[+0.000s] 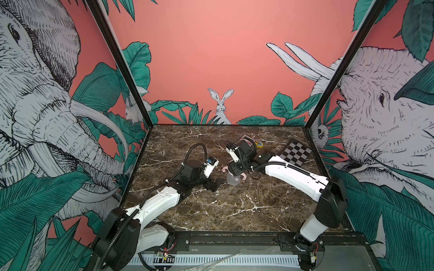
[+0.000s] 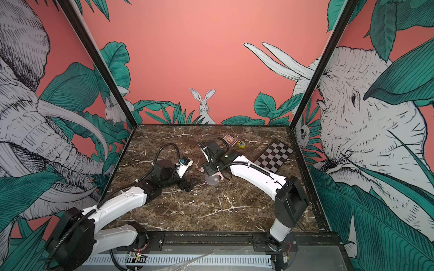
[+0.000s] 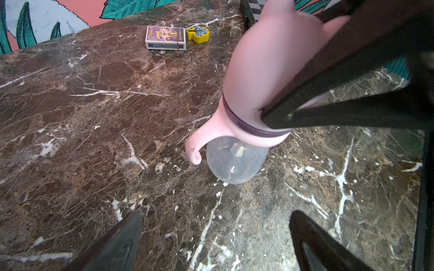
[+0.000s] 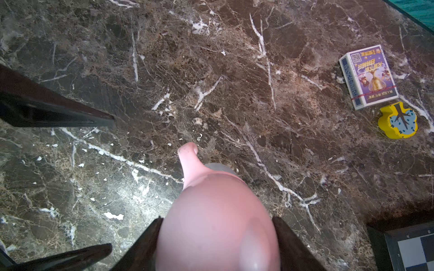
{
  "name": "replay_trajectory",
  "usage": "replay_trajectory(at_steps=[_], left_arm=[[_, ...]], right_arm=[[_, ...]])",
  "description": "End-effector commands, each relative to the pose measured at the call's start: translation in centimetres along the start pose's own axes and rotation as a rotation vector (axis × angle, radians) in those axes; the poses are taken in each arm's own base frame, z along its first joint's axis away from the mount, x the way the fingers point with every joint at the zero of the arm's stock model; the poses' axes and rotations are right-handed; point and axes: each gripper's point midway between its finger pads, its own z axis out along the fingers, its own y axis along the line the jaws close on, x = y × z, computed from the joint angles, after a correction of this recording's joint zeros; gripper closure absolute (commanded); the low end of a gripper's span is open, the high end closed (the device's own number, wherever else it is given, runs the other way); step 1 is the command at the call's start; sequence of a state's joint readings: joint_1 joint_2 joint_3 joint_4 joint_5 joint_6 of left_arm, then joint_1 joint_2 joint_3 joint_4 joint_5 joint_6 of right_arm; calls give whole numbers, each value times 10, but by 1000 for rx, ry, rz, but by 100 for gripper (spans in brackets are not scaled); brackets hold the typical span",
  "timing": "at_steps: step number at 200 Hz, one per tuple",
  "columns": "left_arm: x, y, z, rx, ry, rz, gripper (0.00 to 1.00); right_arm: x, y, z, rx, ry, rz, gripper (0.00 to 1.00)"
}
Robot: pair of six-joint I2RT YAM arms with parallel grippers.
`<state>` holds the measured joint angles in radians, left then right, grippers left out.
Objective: Assemble the baby bottles
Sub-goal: Close the lid on the baby bottle.
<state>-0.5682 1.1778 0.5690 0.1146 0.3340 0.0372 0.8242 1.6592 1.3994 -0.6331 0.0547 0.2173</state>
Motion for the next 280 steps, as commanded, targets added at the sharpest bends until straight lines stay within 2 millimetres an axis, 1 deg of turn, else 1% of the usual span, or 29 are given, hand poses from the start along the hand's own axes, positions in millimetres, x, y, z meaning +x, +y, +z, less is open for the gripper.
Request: replay_trajectory(at_steps=[1,15,24,62,75,100,145,162,184,211,229,239,241,244,260,280], left_arm=[[-14,1,-3,-1,-35,5,1],[-15,1,-3,0,-35,8,0],[-16,1,-4,0,-36,7,0],[-15,1,-6,-3,-37,9,1],[-15,1,-6,-3,-35,9,1],[-14,1,-6,-3,-34,8,1],[-15,0,-7,-4,-36,12,1],[-15,0,-7,-4,-35,13,0],[-16,1,-7,-5,-35,14,1],[-19,1,-7,-5,-39,16,1],[-20,0,-8,-5,-41,16,1],[-21,0,-9,-4,-41,17,1],[-21,0,-10,-6,-40,16,1],[-21,0,-10,-8,-40,16,1],[-26,0,-16,-15,-54,12,1],[-37,3,-27,-53,-85,14,0]], right_arm=[[75,2,33,-19,273,15,35],[79,1,34,-14,292,5,34],[77,1,33,-13,290,2,32],[57,-2,20,7,230,-3,30],[51,-3,16,11,211,-6,28],[45,-3,12,10,192,-4,28],[45,1,18,-15,140,20,29],[41,1,16,-17,119,21,24],[30,-1,12,-4,86,14,23],[15,-1,0,-6,37,5,19],[7,0,-13,-18,4,-5,14],[7,-1,-15,-16,8,-9,11],[2,-1,-25,-20,-18,-8,10],[1,-1,-30,-20,-27,-9,10],[-4,-5,-46,-12,-58,-15,7],[-11,-10,-65,-14,-108,-7,6]])
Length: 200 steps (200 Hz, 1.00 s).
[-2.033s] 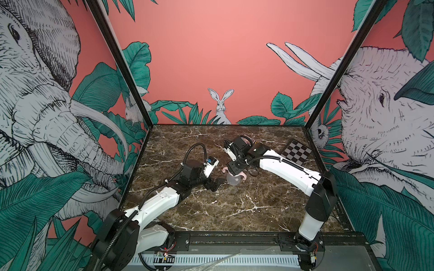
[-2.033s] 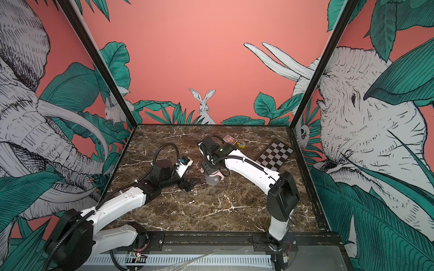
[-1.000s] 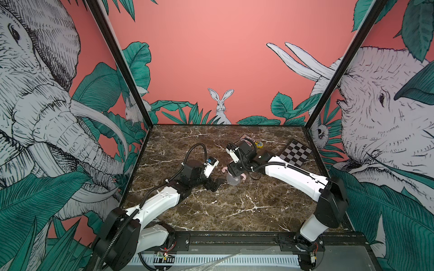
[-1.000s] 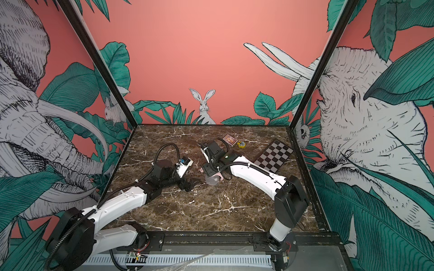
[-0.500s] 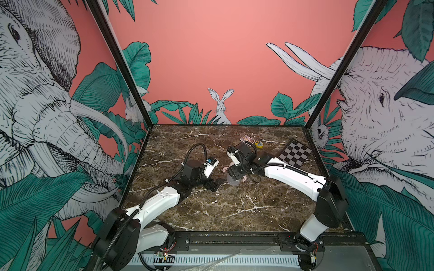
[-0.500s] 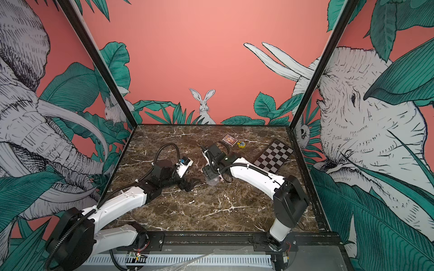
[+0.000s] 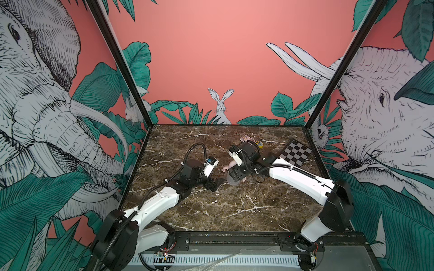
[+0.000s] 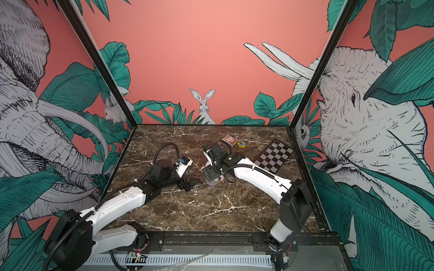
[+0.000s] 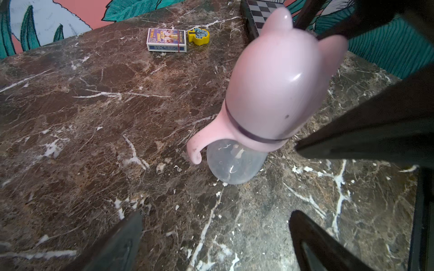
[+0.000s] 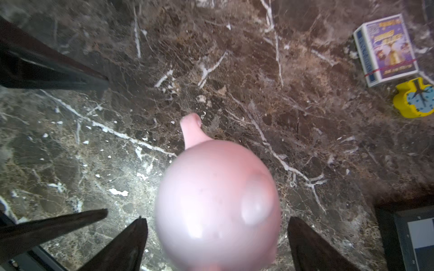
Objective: Assemble the baby bottles
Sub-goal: Reset both arms
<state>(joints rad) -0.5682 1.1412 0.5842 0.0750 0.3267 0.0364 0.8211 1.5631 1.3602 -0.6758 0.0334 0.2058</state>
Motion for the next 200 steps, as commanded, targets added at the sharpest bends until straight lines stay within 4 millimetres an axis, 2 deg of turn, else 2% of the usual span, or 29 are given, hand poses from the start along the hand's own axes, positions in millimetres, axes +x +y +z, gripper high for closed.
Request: replay_trajectory(at_steps=[1,26,47,51,69,96,121,135,158,181,200], left_arm=[[-30,4,-20,-47,-74,12,0],[-37,24,-28,-166,-47,19,1],[-37,54,-33,-296,-26,10,0],[-36,62,-34,-317,-25,3,0],[-26,101,-41,-415,-43,-84,0],[-7,154,-56,-587,-61,-124,0],[15,189,-74,-699,-35,-165,0],[25,198,-81,-733,-45,-170,1],[37,198,-86,-776,-79,-87,1],[53,203,-90,-836,-96,-60,1],[55,210,-83,-833,-113,-65,1]], right_arm=[[-21,-8,-39,7,-100,1,6],[-27,-26,-57,42,-162,12,4],[-28,-59,-67,110,-222,59,1],[-19,-68,-62,126,-208,73,1],[-11,-103,-65,200,-269,112,1],[13,-159,-68,349,-311,167,1],[38,-199,-63,462,-345,198,0],[58,-220,-59,508,-356,247,0],[88,-249,-55,606,-387,303,0],[107,-263,-54,665,-444,311,0],[119,-272,-50,698,-452,310,0]])
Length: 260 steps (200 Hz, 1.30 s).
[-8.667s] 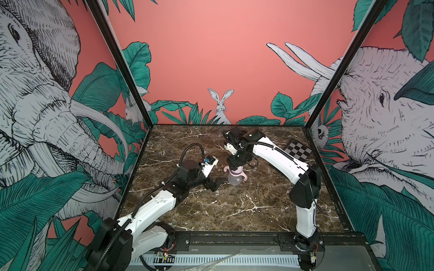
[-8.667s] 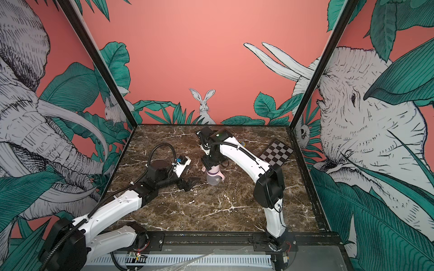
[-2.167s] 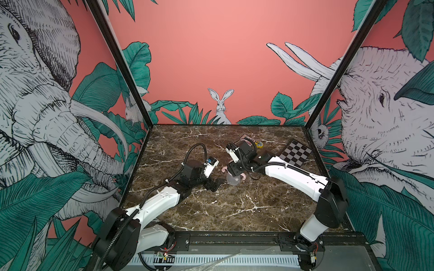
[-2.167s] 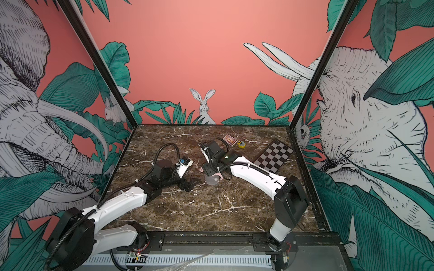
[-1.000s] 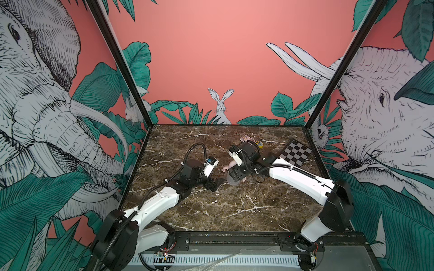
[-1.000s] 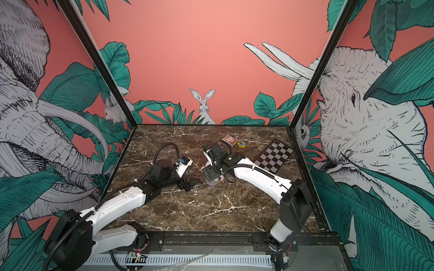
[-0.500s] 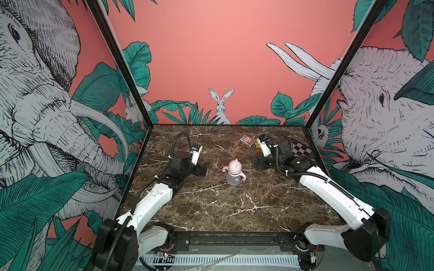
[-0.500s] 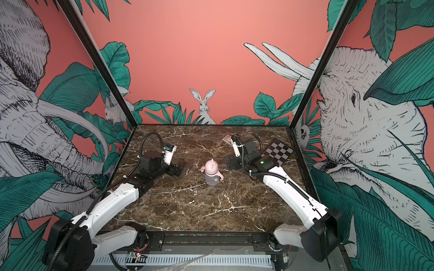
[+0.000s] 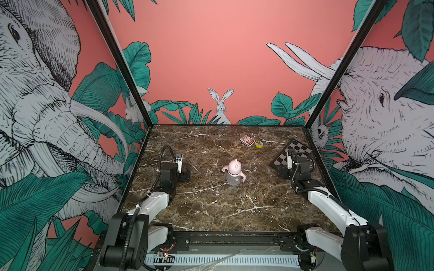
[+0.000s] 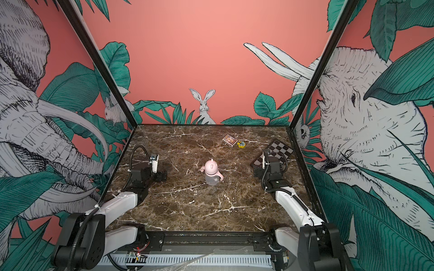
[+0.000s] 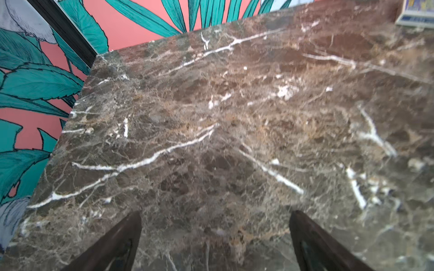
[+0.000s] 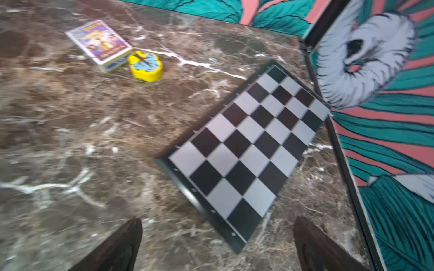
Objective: Assemble the baby bottles
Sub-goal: Reset both arms
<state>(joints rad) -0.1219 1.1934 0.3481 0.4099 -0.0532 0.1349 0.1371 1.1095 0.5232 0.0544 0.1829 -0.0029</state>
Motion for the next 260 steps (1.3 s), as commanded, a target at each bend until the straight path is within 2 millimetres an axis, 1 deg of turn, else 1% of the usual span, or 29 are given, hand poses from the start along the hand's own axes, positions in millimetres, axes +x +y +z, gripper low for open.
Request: replay_trajectory(at_steps=[1,10,18,27,38,53,58,59,70,79,87,94,111,119,128,135,136,144,153,158,164,172,260], left_arm=[[-30,14,6,-60,-140,15,1],[-31,11,10,-43,-137,27,1],[-37,12,13,-54,-170,40,0],[-40,13,18,-62,-179,55,1],[-42,13,25,-55,-166,53,1],[-43,3,33,0,-183,61,1],[-41,2,34,2,-193,64,1],[-40,2,34,2,-193,63,1],[-35,10,34,-49,-207,31,1],[-31,10,35,-47,-219,29,1],[-28,5,38,-28,-226,42,1],[-28,8,39,-41,-238,34,1],[-27,14,43,-62,-200,15,1],[-26,15,46,-60,-179,6,1],[-26,22,49,-87,-171,-20,1],[-26,30,51,-108,-157,-48,1],[-25,31,51,-110,-154,-51,1],[-24,32,51,-98,-140,-62,1],[-24,33,52,-102,-145,-63,0],[-24,33,52,-103,-149,-63,0],[-24,33,51,-103,-151,-62,0],[-24,32,51,-101,-145,-62,0],[-24,32,51,-99,-145,-62,0]], right_arm=[[-36,-17,-1,59,-191,19,0],[-33,-20,3,68,-190,26,0],[-30,-23,6,80,-196,32,0],[-28,-27,8,99,-221,42,0],[-25,-26,11,97,-249,53,0],[-21,-26,16,99,-272,64,1],[-17,-24,19,94,-272,62,0],[-18,-24,19,95,-284,64,0],[-15,-22,22,91,-320,64,0],[-17,-19,22,82,-354,56,0],[-17,-17,23,60,-350,62,0],[-17,-16,26,52,-346,61,0],[-10,-10,36,31,-357,69,0],[-3,-6,45,18,-351,59,0],[-9,-6,50,23,-382,64,0],[-6,-9,53,38,-338,66,0],[-8,-10,53,42,-338,68,0],[-3,-14,61,57,-244,80,0],[-8,-17,69,66,-235,92,0],[-9,-18,68,63,-252,99,0],[-6,-23,67,87,-238,109,1],[-5,-23,66,87,-226,109,1],[-6,-18,69,54,-226,100,1]])
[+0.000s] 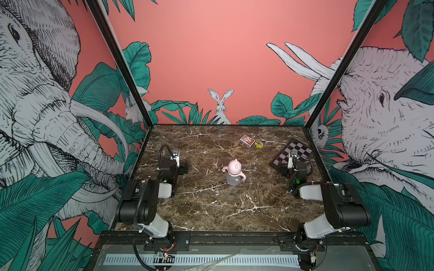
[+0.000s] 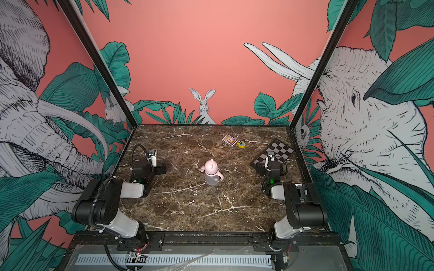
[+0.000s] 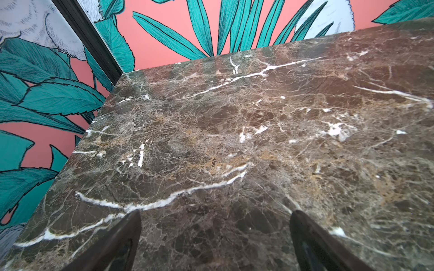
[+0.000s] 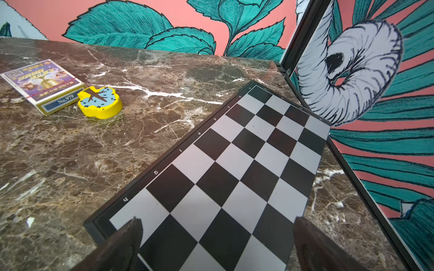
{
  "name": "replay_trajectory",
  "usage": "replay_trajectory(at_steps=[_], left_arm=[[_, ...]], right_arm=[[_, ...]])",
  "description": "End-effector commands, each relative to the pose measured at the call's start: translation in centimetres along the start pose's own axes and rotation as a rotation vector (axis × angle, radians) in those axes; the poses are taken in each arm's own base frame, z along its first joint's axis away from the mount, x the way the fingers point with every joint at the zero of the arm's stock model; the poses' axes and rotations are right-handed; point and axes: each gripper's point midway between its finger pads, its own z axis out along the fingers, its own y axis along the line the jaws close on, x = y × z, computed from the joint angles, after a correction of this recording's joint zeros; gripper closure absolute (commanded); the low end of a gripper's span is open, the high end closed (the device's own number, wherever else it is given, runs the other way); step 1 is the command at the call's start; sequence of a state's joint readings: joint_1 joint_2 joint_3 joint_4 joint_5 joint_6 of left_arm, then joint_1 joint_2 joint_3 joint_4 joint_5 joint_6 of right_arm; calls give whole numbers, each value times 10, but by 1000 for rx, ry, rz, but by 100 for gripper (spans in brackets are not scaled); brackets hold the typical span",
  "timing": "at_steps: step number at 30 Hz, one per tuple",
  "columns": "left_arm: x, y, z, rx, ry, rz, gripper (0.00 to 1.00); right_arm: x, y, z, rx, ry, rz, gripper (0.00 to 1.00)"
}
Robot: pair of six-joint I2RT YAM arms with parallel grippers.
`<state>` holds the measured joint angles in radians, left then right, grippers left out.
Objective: Assemble the baby bottles
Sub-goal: Reset both arms
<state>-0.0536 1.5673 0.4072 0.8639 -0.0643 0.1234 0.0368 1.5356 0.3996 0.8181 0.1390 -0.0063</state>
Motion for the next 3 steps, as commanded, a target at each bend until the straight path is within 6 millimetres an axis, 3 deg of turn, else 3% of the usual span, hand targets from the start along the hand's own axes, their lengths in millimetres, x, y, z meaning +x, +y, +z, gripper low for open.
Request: replay_trajectory(at_steps=[1,3], left_arm=[[-8,3,-1,-7,-21,-14,1],[-9,3,-1,-7,-21,-13,0]], right_arm=[[-10,-1,1,-4,-30,13,1],[-11,-2,0,-4,-36,13,1]])
